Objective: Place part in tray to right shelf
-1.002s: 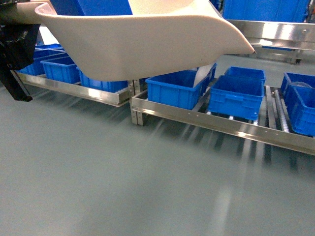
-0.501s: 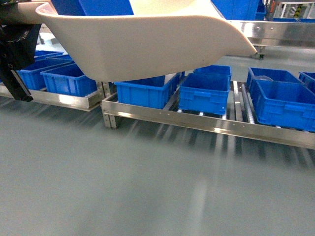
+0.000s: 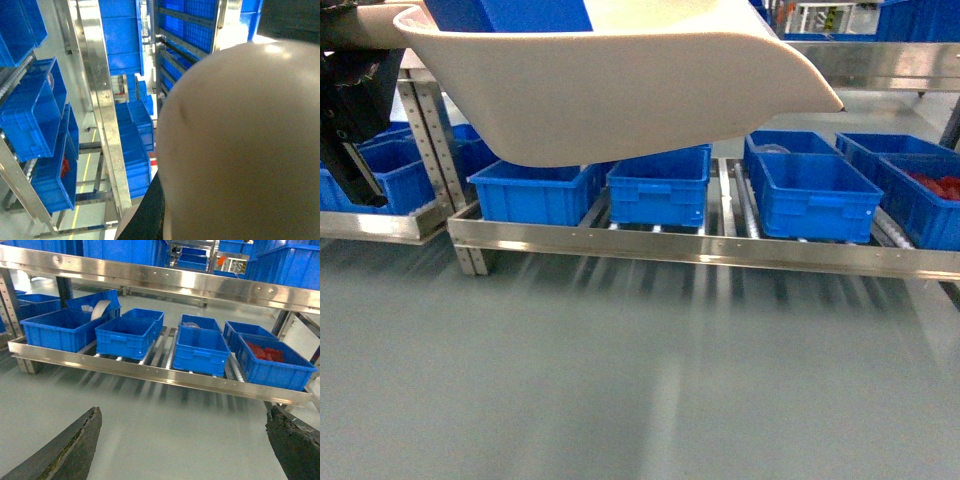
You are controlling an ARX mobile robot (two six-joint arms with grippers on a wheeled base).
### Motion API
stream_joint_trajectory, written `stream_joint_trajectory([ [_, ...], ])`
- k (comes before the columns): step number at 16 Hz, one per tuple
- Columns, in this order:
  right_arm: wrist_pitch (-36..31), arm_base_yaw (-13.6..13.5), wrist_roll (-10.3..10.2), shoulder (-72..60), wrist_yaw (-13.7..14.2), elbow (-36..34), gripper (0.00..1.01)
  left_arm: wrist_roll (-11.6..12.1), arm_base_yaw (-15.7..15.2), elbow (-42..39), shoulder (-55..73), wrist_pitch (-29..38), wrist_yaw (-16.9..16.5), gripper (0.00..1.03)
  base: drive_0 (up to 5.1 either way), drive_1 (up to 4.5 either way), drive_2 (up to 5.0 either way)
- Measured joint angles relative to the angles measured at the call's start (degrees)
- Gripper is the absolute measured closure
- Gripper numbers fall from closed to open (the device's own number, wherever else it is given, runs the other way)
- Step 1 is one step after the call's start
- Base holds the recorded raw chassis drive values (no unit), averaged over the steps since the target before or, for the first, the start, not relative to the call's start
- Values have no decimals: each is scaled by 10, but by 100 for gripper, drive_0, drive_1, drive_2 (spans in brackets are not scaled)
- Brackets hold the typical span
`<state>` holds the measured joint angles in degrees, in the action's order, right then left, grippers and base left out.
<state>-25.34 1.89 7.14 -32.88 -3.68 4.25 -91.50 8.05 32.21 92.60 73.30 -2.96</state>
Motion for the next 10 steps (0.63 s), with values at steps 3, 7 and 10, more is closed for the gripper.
stream_joint_trajectory([
  [3, 0, 0, 0, 0, 0, 0, 3, 0, 0, 0, 0, 0, 0, 88, -161, -161, -161],
  [7, 0, 0, 0, 1, 0, 0, 3, 0, 3, 0, 0, 0, -4, 88, -40, -40, -40],
  [10, 0, 0, 0, 1, 0, 0, 3, 0, 0, 0, 0, 0, -2, 88, 0, 0, 0],
])
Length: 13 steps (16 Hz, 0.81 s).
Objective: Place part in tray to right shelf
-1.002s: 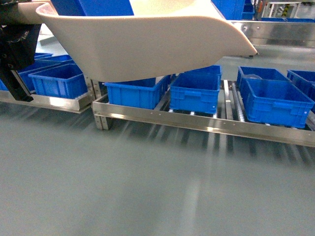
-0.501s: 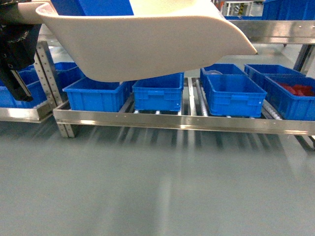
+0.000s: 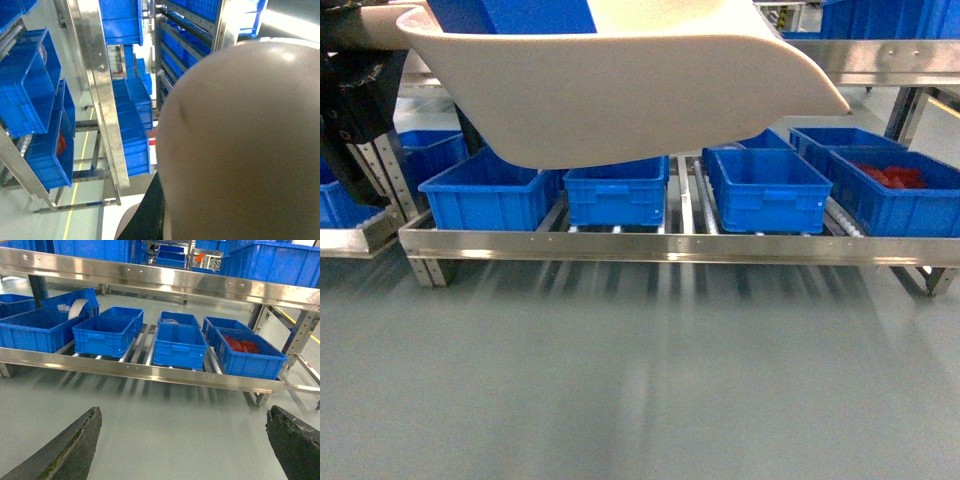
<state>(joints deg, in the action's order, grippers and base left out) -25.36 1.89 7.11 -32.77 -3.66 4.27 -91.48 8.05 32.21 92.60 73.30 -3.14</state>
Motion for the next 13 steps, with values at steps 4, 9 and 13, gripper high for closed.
stream_joint_trajectory([
  [4, 0, 0, 0, 0, 0, 0, 3, 0, 0, 0, 0, 0, 1, 88, 0, 0, 0],
  [9, 0, 0, 0, 0, 0, 0, 3, 0, 0, 0, 0, 0, 2, 88, 0, 0, 0],
  [13, -2, 0, 0, 0, 0, 0, 3, 0, 0, 0, 0, 2, 2, 88, 0, 0, 0],
])
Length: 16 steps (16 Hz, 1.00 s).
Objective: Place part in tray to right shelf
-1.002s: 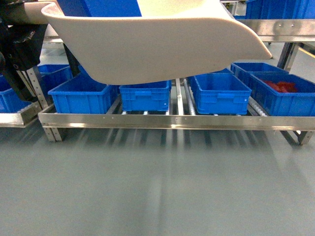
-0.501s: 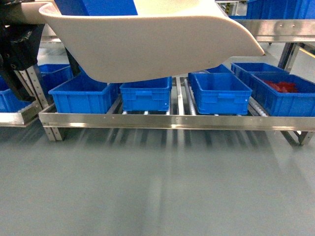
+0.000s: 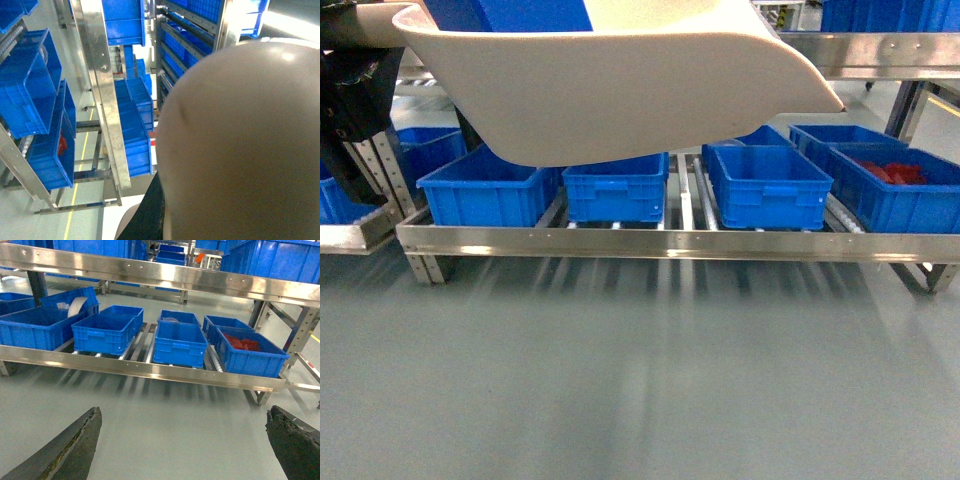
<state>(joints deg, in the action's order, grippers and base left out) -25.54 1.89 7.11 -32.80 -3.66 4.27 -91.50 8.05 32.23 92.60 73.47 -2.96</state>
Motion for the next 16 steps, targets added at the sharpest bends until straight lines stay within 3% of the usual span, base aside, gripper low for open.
stream_joint_trajectory([
  [16, 2, 0, 0, 0, 0, 0, 3, 0, 0, 0, 0, -2, 0, 88, 0, 0, 0],
])
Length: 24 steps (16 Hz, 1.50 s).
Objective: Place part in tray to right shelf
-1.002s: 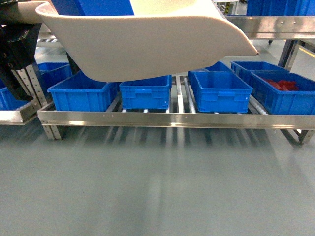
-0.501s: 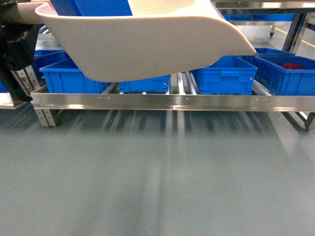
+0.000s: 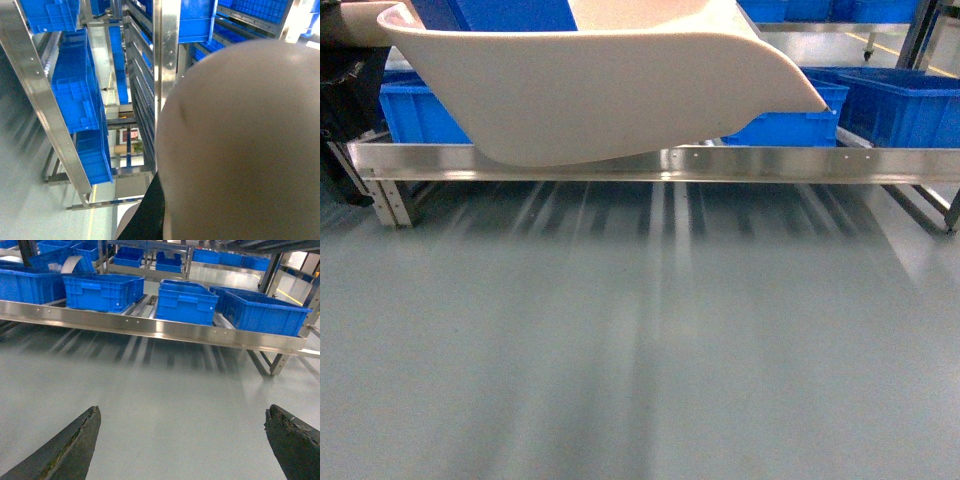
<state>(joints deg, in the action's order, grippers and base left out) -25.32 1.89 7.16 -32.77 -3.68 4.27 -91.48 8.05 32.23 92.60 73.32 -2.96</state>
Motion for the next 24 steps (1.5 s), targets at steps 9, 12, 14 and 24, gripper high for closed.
stream_joint_trajectory([
  [9, 1, 0, 0, 0, 0, -1, 3, 0, 0, 0, 0, -3, 0, 88, 0, 0, 0],
  [12, 0, 0, 0, 0, 0, -1, 3, 0, 0, 0, 0, -1, 0, 88, 0, 0, 0],
  [14, -1, 0, 0, 0, 0, 0, 3, 0, -2, 0, 0, 0, 2, 88, 342, 105, -498],
  [24, 0, 0, 0, 0, 0, -1, 3, 0, 1, 0, 0, 0, -2, 88, 151, 308, -443],
])
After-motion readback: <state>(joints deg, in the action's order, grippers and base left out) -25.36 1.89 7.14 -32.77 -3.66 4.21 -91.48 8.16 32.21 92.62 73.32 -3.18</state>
